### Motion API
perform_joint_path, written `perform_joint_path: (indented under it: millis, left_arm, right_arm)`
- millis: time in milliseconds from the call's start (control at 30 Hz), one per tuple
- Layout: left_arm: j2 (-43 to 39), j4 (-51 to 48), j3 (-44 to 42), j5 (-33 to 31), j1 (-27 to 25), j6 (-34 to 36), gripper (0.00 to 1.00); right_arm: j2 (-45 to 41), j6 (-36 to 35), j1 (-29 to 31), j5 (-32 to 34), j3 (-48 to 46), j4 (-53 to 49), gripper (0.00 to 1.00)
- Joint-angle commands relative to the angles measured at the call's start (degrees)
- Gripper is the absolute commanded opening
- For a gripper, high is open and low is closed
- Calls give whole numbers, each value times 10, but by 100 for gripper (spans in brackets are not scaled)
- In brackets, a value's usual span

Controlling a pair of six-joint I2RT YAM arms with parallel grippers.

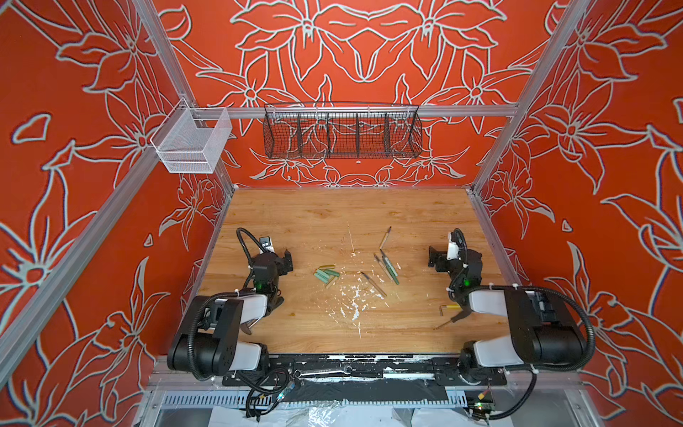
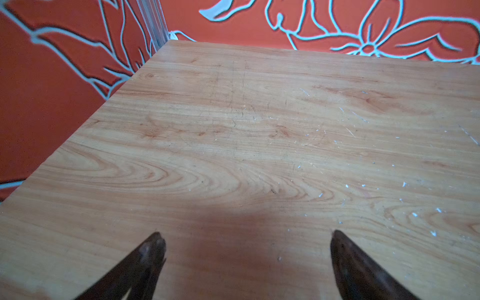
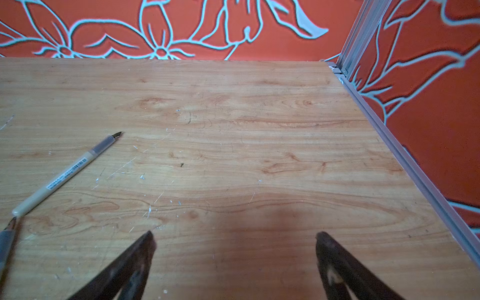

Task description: Insert the pens into the pen caps

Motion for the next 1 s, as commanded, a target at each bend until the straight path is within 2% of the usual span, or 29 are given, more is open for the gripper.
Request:
perform_joint_path:
  millis: [0, 800, 900, 967]
  left_arm:
    - [2, 13, 0, 5, 4, 6, 97]
    - [1, 10, 1, 10, 6, 6, 97]
    - [-3, 14, -1, 39, 5, 21, 97]
    - [-8, 3, 2, 36, 4, 20, 97]
  right_arm:
    - [-4, -1, 0, -9, -7, 12, 97]
    - [-2, -4, 0, -13, -4, 10, 97]
    - [-2, -4, 1, -11, -4, 9, 97]
    - [-3, -3, 1, -11, -4, 10, 97]
